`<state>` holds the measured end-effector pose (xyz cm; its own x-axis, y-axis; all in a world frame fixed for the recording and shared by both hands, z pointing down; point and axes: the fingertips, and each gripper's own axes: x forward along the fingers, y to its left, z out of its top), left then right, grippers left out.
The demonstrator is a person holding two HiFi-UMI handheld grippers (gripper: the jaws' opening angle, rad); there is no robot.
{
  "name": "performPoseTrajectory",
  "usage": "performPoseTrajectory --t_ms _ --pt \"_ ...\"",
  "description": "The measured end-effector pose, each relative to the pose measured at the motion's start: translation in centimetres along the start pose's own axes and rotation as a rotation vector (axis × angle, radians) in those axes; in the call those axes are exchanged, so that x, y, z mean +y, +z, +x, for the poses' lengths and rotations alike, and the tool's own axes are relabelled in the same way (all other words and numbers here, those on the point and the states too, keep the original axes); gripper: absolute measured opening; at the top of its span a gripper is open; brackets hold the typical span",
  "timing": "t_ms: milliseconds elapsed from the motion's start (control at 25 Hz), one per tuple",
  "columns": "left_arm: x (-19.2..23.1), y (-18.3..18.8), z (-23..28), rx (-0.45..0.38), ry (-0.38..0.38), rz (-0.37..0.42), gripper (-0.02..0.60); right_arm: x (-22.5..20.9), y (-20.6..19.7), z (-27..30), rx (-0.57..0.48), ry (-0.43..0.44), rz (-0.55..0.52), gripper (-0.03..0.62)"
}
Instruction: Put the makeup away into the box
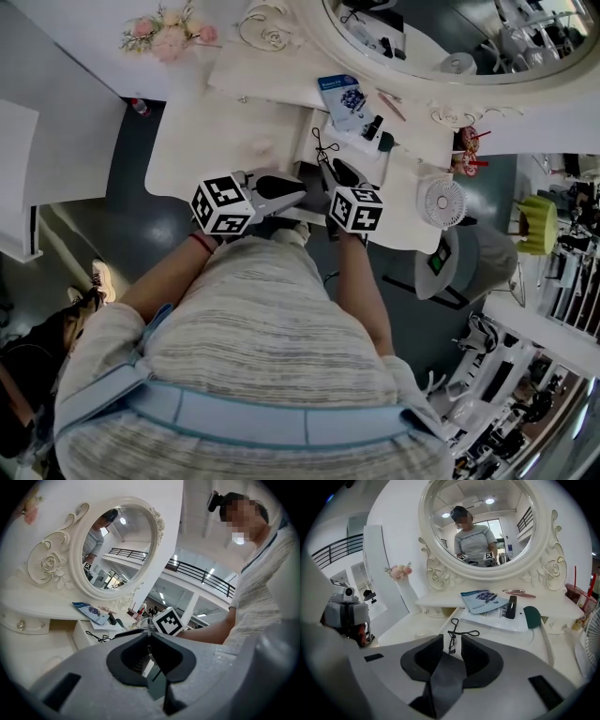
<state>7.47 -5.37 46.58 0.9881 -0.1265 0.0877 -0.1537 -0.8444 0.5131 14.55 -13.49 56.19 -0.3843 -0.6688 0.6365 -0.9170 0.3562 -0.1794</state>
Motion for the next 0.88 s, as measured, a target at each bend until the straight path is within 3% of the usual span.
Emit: performPoseTrajectory --t_ms 680,880 --pt "0.4 -0.2 -0.4 0.013 0.005 -0.004 0.017 -0.6 -0.8 2.0 0.059 -0.018 -0.027 0.086" --pt "0.4 -0.3 -0.4 0.015 0.005 -0.002 0.017 -0.6 -1.0 2.0 0.072 -0.027 -0.054 0.037"
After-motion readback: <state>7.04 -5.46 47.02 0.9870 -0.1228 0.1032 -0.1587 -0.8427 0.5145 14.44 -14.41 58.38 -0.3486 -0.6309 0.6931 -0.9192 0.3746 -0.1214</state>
